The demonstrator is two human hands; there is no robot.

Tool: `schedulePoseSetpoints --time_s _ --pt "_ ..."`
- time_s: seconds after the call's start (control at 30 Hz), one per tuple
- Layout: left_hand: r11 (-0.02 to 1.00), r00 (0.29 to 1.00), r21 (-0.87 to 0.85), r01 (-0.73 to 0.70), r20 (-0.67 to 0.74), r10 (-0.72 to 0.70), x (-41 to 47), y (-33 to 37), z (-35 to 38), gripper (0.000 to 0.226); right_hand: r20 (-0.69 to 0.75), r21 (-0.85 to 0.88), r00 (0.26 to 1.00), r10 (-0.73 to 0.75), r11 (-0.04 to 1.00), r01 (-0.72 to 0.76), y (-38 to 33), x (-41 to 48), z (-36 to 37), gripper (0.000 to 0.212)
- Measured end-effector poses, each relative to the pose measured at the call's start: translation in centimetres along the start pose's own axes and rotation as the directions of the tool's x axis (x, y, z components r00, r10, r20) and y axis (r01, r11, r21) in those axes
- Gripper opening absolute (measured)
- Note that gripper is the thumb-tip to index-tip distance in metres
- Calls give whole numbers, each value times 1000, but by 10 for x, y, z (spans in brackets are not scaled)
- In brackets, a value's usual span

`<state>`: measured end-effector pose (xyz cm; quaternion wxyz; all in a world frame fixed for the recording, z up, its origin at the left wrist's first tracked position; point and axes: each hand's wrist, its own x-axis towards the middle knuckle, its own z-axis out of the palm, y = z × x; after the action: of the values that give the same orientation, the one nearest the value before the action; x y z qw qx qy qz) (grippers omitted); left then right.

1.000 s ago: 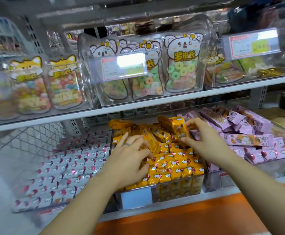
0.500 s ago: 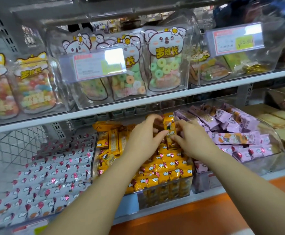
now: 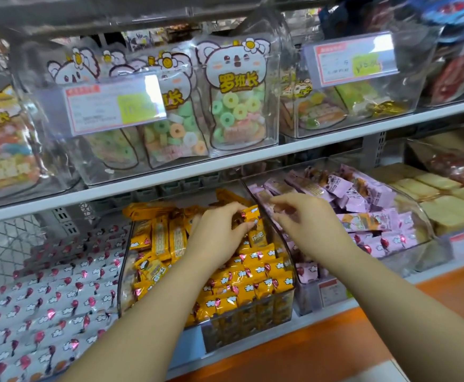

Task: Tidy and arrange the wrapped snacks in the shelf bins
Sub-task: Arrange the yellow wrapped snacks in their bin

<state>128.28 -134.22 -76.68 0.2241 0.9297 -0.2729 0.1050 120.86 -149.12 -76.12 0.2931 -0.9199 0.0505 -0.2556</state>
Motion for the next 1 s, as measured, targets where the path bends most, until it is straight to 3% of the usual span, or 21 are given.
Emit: schedulePoseSetpoints --time_s 0.07,0.23,0.43,0.6,0.7,0.87,1.0 --pt "992 1000 128 7 29 -11 6 0 4 32 20 5 1000 17 1000 -17 2 -7 -4 28" --pt "961 997 273 -37 81 16 16 3 12 32 134 -175 991 10 985 14 10 -17 -6 21" --pt "869 960 441 -225 255 119 7 2 20 31 175 -172 984 28 985 3 12 -19 -8 21" --pt "908 950 375 -185 304 68 15 -1 21 29 185 -187 981 60 982 -25 13 -18 -4 22" --pt "951 970 284 -118 239 49 17 -2 18 37 191 -172 980 57 985 -24 13 -18 -6 21" --pt "877 963 455 -153 269 28 8 -14 9 33 200 -135 978 62 990 -35 13 -17 -6 21" --pt "899 941 403 -171 338 28 7 -15 5 29 201 -152 977 70 988 -40 13 -16 -3 22"
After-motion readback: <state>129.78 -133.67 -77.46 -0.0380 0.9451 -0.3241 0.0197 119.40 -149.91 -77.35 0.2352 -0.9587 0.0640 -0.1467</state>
